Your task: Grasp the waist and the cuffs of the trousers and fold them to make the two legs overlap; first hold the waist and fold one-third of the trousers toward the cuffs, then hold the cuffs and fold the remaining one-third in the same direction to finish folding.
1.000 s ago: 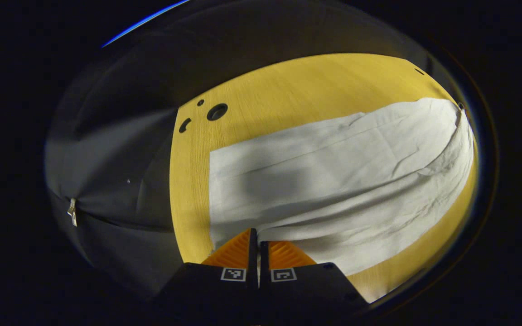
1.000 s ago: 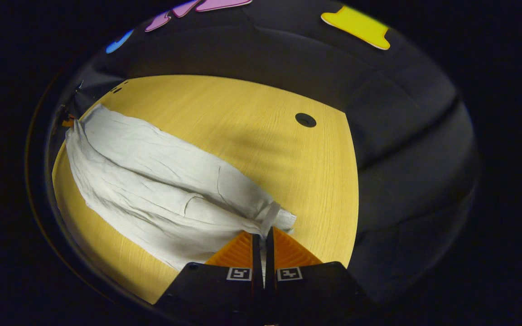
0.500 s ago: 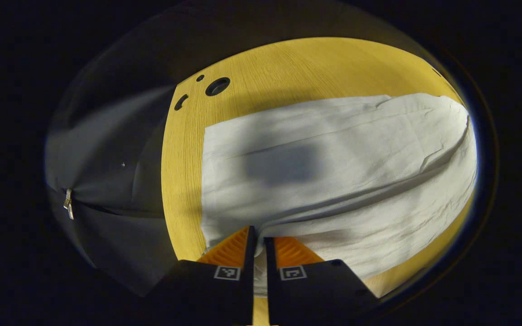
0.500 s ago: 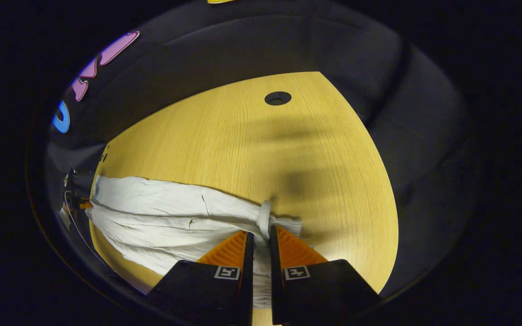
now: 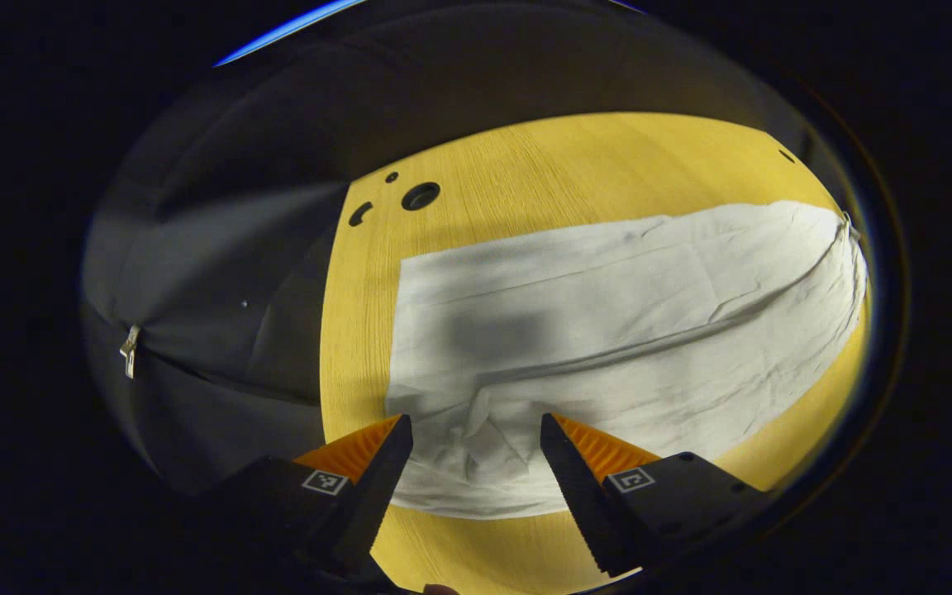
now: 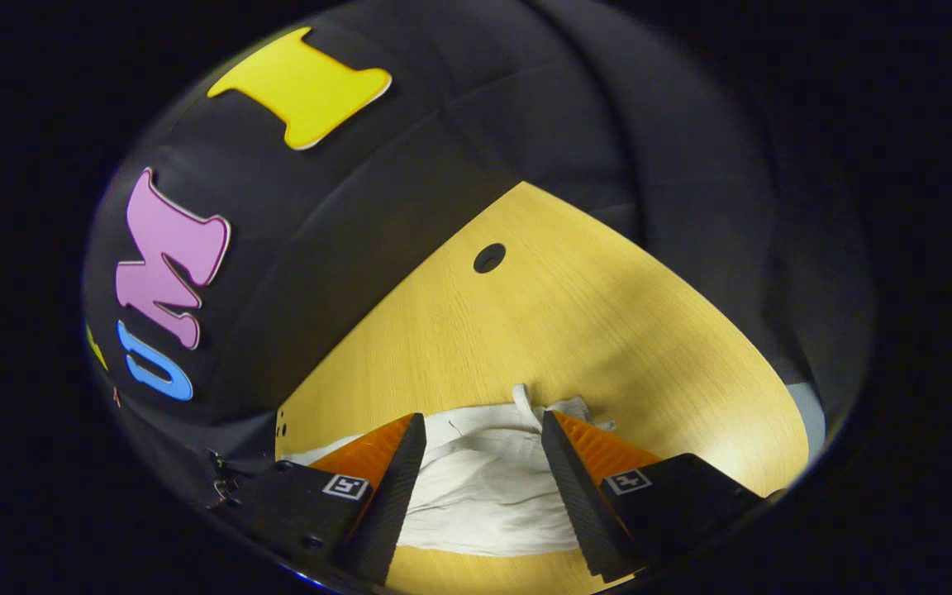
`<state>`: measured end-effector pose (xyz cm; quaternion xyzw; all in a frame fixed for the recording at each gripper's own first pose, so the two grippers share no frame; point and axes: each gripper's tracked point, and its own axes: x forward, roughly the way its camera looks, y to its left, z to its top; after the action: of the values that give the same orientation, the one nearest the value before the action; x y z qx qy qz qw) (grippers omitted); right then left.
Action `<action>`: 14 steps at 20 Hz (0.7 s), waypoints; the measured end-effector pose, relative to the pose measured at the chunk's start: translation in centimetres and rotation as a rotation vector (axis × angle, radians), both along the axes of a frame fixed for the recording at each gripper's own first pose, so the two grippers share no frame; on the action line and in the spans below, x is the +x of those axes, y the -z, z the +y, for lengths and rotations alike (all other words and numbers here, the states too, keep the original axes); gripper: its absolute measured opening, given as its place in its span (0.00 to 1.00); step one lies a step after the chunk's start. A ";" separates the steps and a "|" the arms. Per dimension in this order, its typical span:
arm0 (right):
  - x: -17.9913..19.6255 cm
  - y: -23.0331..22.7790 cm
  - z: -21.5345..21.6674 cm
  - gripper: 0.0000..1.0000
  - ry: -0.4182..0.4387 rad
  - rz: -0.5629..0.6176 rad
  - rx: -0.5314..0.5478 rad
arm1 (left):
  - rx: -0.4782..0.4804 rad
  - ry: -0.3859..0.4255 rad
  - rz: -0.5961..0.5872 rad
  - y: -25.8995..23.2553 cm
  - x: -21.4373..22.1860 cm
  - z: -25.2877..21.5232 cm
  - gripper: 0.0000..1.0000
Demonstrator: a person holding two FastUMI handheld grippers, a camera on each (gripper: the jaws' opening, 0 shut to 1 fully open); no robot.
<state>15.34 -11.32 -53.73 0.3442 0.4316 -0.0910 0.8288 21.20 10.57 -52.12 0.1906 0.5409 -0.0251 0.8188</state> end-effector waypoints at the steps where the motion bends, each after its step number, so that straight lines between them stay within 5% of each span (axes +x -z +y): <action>1: -0.6 -0.4 0.1 0.87 0.026 -0.021 0.003 | -0.026 -0.021 -0.026 -0.4 -0.6 -0.3 0.98; 9: -7.3 -2.1 -0.6 0.87 0.236 -0.054 0.036 | -0.291 -0.266 -0.161 -1.9 -6.3 -2.4 0.98; 14: -11.4 1.0 -0.9 0.87 0.354 0.042 0.026 | -0.431 -0.386 -0.219 -2.0 -7.8 -3.9 0.96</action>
<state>3.91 -12.23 -54.71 0.4234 0.3824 -0.2371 0.7863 13.45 6.67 -50.13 -0.0920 0.4579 0.0376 0.8834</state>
